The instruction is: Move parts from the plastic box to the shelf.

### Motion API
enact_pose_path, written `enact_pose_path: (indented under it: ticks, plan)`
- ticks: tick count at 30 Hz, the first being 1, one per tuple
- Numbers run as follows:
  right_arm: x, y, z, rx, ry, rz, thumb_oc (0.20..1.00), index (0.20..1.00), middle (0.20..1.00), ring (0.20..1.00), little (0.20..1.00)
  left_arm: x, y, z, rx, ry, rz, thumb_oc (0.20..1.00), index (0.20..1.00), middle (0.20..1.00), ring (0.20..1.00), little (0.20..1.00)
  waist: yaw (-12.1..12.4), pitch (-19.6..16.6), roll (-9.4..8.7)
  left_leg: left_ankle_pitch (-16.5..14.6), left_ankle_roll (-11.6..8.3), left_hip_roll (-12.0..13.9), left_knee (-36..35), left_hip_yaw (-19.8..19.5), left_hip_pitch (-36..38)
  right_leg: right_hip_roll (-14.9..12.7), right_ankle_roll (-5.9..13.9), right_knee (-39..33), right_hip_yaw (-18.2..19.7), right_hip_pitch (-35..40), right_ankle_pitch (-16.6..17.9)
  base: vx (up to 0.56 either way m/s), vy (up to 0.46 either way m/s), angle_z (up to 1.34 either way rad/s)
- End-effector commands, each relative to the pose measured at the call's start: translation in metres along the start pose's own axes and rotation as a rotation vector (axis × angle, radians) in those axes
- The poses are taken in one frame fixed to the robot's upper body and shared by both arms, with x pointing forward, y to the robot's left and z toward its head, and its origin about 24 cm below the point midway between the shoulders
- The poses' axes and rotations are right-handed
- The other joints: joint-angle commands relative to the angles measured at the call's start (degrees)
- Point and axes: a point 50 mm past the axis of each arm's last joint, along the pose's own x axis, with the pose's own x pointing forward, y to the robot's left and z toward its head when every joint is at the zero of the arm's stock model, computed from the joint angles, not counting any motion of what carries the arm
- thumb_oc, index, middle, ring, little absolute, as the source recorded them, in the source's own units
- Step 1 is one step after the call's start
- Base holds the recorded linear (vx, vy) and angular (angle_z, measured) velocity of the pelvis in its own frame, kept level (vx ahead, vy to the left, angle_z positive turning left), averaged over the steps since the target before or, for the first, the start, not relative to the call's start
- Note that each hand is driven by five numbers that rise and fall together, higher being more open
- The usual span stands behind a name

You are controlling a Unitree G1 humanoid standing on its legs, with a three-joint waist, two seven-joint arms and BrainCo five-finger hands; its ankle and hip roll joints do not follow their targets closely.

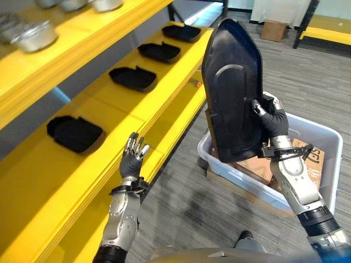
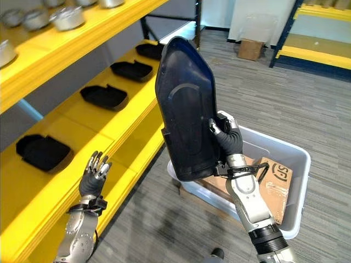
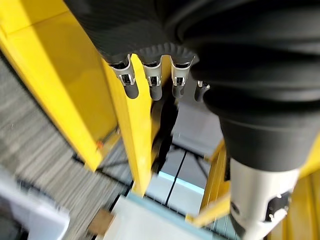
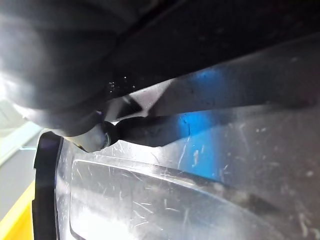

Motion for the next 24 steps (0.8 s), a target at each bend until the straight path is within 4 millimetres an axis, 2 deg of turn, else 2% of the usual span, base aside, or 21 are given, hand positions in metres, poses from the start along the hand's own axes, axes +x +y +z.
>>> enact_pose_path:
  ticks: [1, 3, 9, 10, 12, 13, 14, 15, 16, 17, 18, 19, 20, 22, 24]
  plan:
    - [0.018, 0.008, 0.031, 0.067, -0.186, 0.013, 0.200, 0.200, 0.200, 0.200, 0.200, 0.009, 0.000, 0.031, 0.084, -0.141, -0.039, 1.000, 1.000, 1.000, 1.000, 1.000, 0.9, -0.8, -0.99, 0.5, 3.14, -0.7, -3.6, -1.8, 2.5, -1.1, 6.55, 4.9, 2.6, -0.3, -6.0, 0.00, 0.173, -0.24]
    - [0.017, 0.011, 0.026, 0.085, -0.163, 0.024, 0.200, 0.200, 0.200, 0.200, 0.200, 0.006, 0.003, 0.034, 0.095, -0.148, -0.031, 1.000, 1.000, 1.000, 1.000, 1.000, 2.2, -0.3, -1.73, -0.9, 4.29, -2.7, -3.6, -2.3, 2.0, -3.6, 8.02, 4.6, 1.7, 0.2, -3.6, 0.00, 0.214, 0.04]
    - [0.014, 0.013, 0.019, 0.082, -0.127, 0.016, 0.200, 0.200, 0.200, 0.200, 0.200, 0.006, 0.004, 0.036, 0.127, -0.150, -0.041, 1.000, 1.000, 1.000, 1.000, 1.000, 3.5, 0.9, -3.71, -2.8, 6.45, -8.2, -2.6, -5.7, -0.6, -8.8, 11.54, 3.4, -1.3, 2.0, 2.1, -0.02, 0.212, 0.53]
    - [0.013, 0.015, 0.017, 0.078, -0.112, 0.025, 0.200, 0.200, 0.200, 0.200, 0.200, 0.004, 0.005, 0.036, 0.140, -0.144, -0.040, 1.000, 1.000, 1.000, 1.000, 1.000, 3.9, 0.8, -4.20, -3.0, 7.46, -10.0, -2.8, -6.9, -0.9, -9.9, 12.31, 3.0, -1.2, 2.3, 4.0, 0.00, 0.290, 0.63]
    - [0.011, 0.017, 0.013, 0.092, -0.095, 0.027, 0.200, 0.200, 0.200, 0.200, 0.200, 0.003, 0.008, 0.035, 0.161, -0.136, -0.034, 1.000, 1.000, 1.000, 1.000, 1.000, 4.2, 0.2, -4.74, -2.7, 8.40, -11.4, -4.7, -7.7, 0.0, -10.7, 12.59, 3.7, -0.5, 2.1, 4.6, 0.02, 0.272, 0.54]
    - [0.009, 0.017, 0.011, 0.099, -0.087, 0.024, 0.200, 0.200, 0.200, 0.200, 0.200, 0.003, 0.007, 0.036, 0.174, -0.135, -0.043, 1.000, 1.000, 1.000, 1.000, 1.000, 3.9, 0.2, -5.04, -1.1, 9.41, -12.9, -5.9, -8.3, 0.0, -11.7, 11.80, 5.0, 0.5, 1.4, 6.4, 0.04, 0.262, 0.53]
    - [0.008, 0.021, 0.010, 0.105, -0.078, 0.039, 0.200, 0.200, 0.200, 0.200, 0.200, 0.003, 0.009, 0.037, 0.193, -0.139, -0.038, 1.000, 1.000, 1.000, 1.000, 1.000, 3.2, 0.1, -5.18, -1.1, 10.07, -13.4, -7.5, -8.7, 1.5, -11.2, 11.07, 6.8, 5.7, -0.2, 6.4, 0.04, 0.269, 0.64]
    - [0.009, 0.024, 0.013, 0.101, -0.088, 0.067, 0.200, 0.200, 0.200, 0.200, 0.200, 0.010, 0.007, 0.038, 0.199, -0.148, -0.050, 1.000, 1.000, 1.000, 1.000, 1.000, 0.4, 0.4, -4.78, -0.1, 10.18, -13.3, -7.8, -11.2, 1.3, -3.2, 9.08, 5.7, 22.5, -4.7, 4.6, 0.10, 0.210, 0.47]
    - [0.007, 0.023, 0.014, 0.101, -0.092, 0.080, 0.200, 0.200, 0.200, 0.200, 0.200, 0.011, 0.005, 0.037, 0.208, -0.140, -0.066, 1.000, 1.000, 1.000, 1.000, 1.000, -0.8, 0.9, -4.49, 0.1, 10.60, -13.6, -7.6, -13.1, 1.6, 1.9, 8.46, 6.9, 28.6, -5.8, 1.5, 0.06, 0.132, 0.55]
    - [0.007, 0.023, 0.015, 0.101, -0.092, 0.080, 0.200, 0.200, 0.200, 0.200, 0.200, 0.011, 0.005, 0.037, 0.208, -0.140, -0.067, 1.000, 1.000, 1.000, 1.000, 1.000, -0.7, 0.7, -4.51, 0.3, 10.59, -13.7, -7.6, -13.1, 1.3, 1.9, 8.43, 6.8, 28.7, -6.1, 1.6, 0.04, 0.107, 0.61]
    - [0.005, 0.022, 0.013, 0.105, -0.083, 0.085, 0.200, 0.200, 0.200, 0.200, 0.200, 0.012, 0.003, 0.035, 0.204, -0.138, -0.071, 1.000, 1.000, 1.000, 1.000, 1.000, -1.9, 0.6, -4.53, 0.5, 10.88, -13.7, -7.6, -14.2, 1.2, 5.6, 7.55, 7.7, 31.8, -6.5, -1.2, 0.01, 0.033, 0.88]
    - [0.005, 0.021, 0.013, 0.105, -0.079, 0.088, 0.200, 0.200, 0.200, 0.200, 0.200, 0.012, 0.002, 0.036, 0.209, -0.140, -0.077, 1.000, 1.000, 1.000, 1.000, 1.000, -2.1, 0.5, -4.59, 0.6, 11.00, -13.8, -7.5, -14.8, 1.1, 7.0, 7.46, 8.2, 32.7, -7.0, -2.1, 0.04, 0.007, 0.78]
    - [0.003, 0.022, 0.010, 0.123, -0.063, 0.094, 0.200, 0.200, 0.200, 0.200, 0.200, 0.012, 0.002, 0.036, 0.212, -0.142, -0.070, 1.000, 1.000, 1.000, 1.000, 1.000, -2.2, 0.0, -5.09, 0.5, 11.12, -13.8, -7.4, -14.9, 1.0, 9.6, 6.77, 7.1, 32.2, -6.4, -4.4, 0.04, -0.053, 0.54]
    - [0.002, 0.024, 0.007, 0.135, -0.052, 0.097, 0.200, 0.200, 0.200, 0.200, 0.200, 0.010, 0.004, 0.036, 0.209, -0.141, -0.054, 1.000, 1.000, 1.000, 1.000, 1.000, -1.6, -0.1, -5.68, 0.6, 10.78, -13.8, -7.3, -15.2, 0.8, 9.3, 6.81, 3.8, 30.4, -5.3, -4.2, 0.03, -0.096, 0.24]
    - [0.001, 0.023, 0.007, 0.145, -0.053, 0.103, 0.200, 0.200, 0.200, 0.200, 0.200, 0.010, 0.004, 0.034, 0.186, -0.140, -0.045, 1.000, 1.000, 1.000, 1.000, 1.000, -1.7, -0.6, -6.19, 0.5, 10.31, -13.5, -6.8, -15.2, 0.3, 9.4, 7.05, 1.6, 32.1, -3.9, -4.2, 0.01, -0.112, 0.02]
